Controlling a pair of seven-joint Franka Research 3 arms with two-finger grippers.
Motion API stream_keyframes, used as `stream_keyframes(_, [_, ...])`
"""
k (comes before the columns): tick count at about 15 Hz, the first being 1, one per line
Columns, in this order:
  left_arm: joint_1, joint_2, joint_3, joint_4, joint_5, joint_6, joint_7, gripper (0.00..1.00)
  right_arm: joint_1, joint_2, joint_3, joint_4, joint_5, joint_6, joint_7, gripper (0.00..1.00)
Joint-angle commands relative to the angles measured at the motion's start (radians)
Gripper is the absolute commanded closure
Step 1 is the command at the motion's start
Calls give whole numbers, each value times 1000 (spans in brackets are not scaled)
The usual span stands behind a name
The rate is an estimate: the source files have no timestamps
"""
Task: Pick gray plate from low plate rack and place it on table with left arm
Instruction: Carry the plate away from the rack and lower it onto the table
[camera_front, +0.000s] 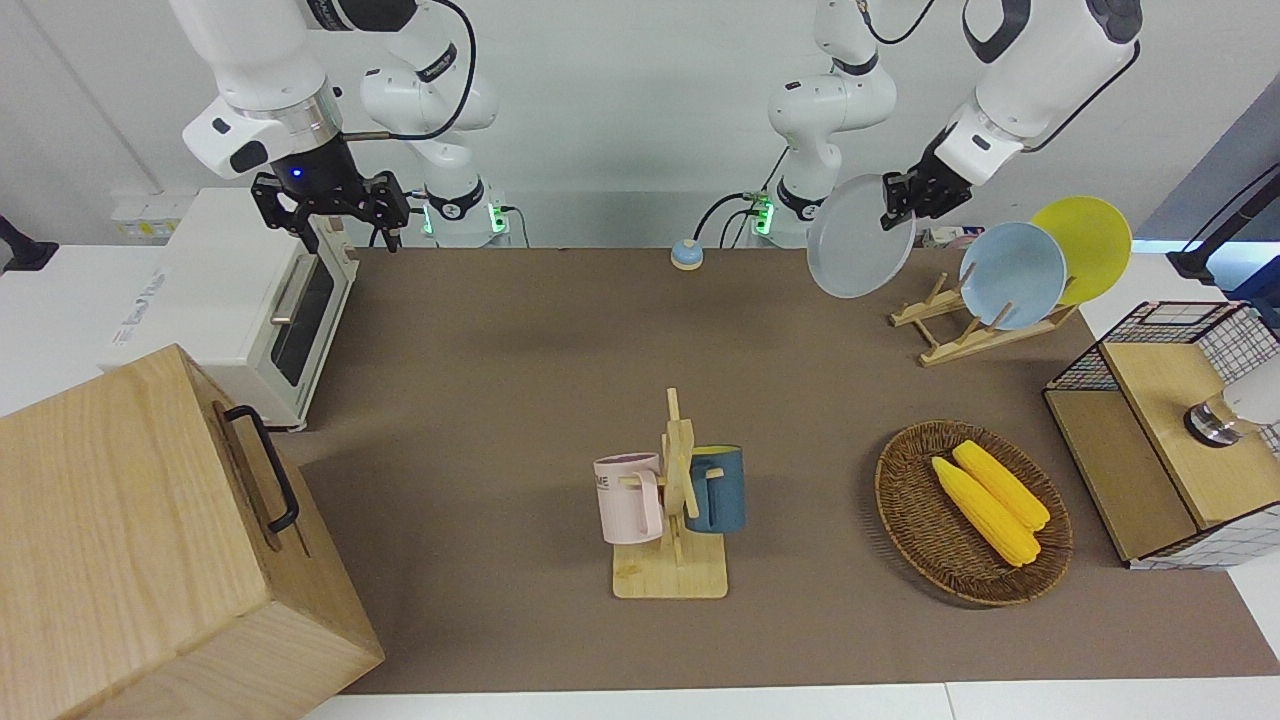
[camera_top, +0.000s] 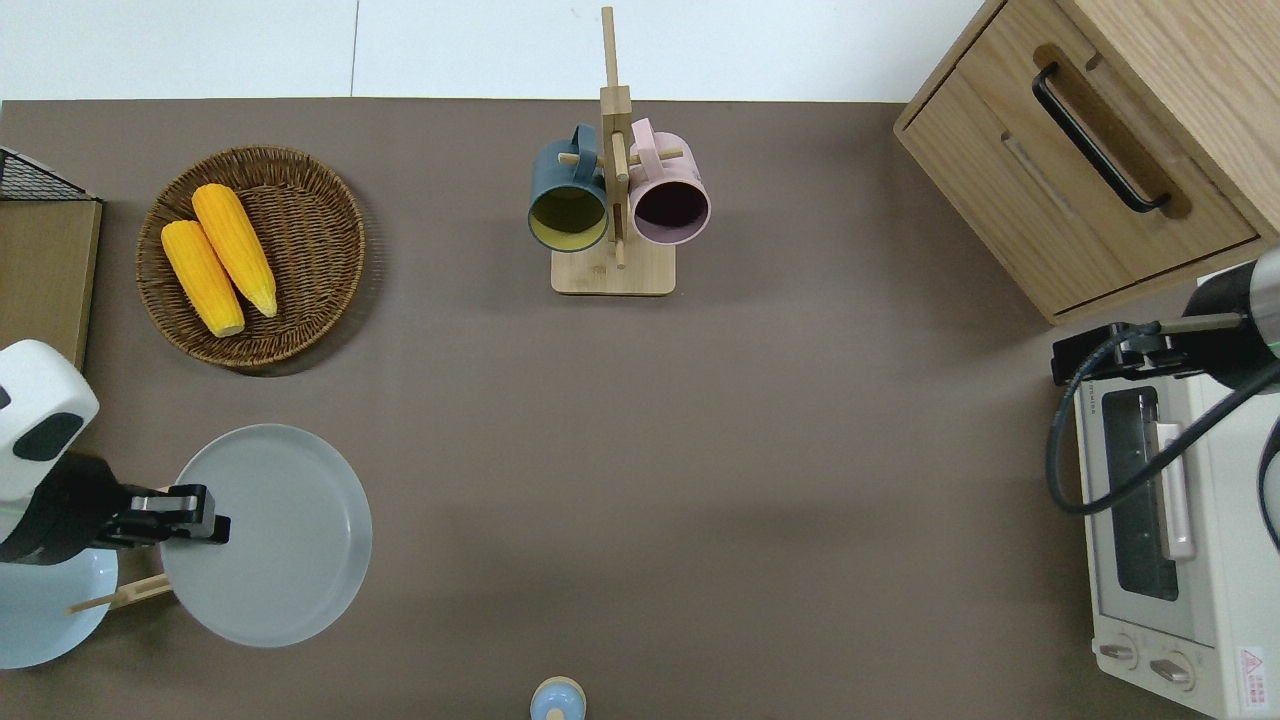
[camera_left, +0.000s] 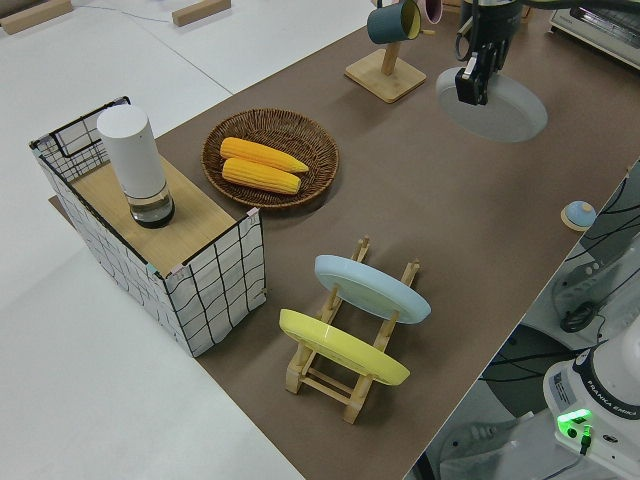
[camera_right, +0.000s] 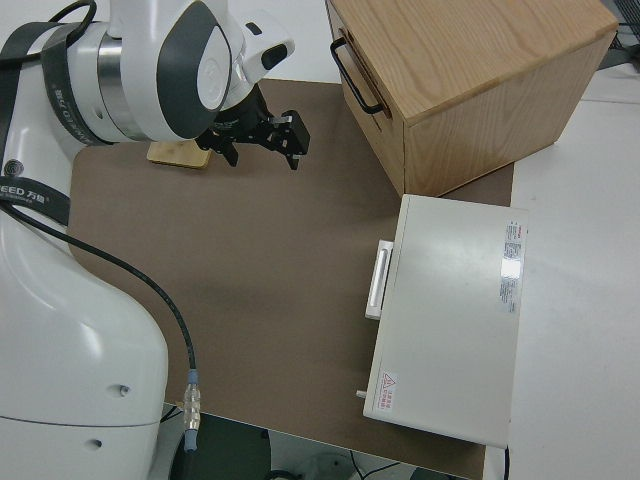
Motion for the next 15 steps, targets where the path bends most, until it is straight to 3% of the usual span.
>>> stream_keyframes(1, [7,-2,10,-123,-94,134,19,1000,7,0,-6,6,3,-1,4,17])
stream_keyframes(6, [9,-5,10,-269,-204,289,129,1000,7,0,-6,6,3,-1,4,17])
stream_keyframes(12, [111,0,11,-416,-309,336,480,1000,7,0,-6,6,3,-1,4,17])
stream_keyframes(15, [130,0,11,-482,-324,384,569,1000,7,0,-6,6,3,-1,4,17])
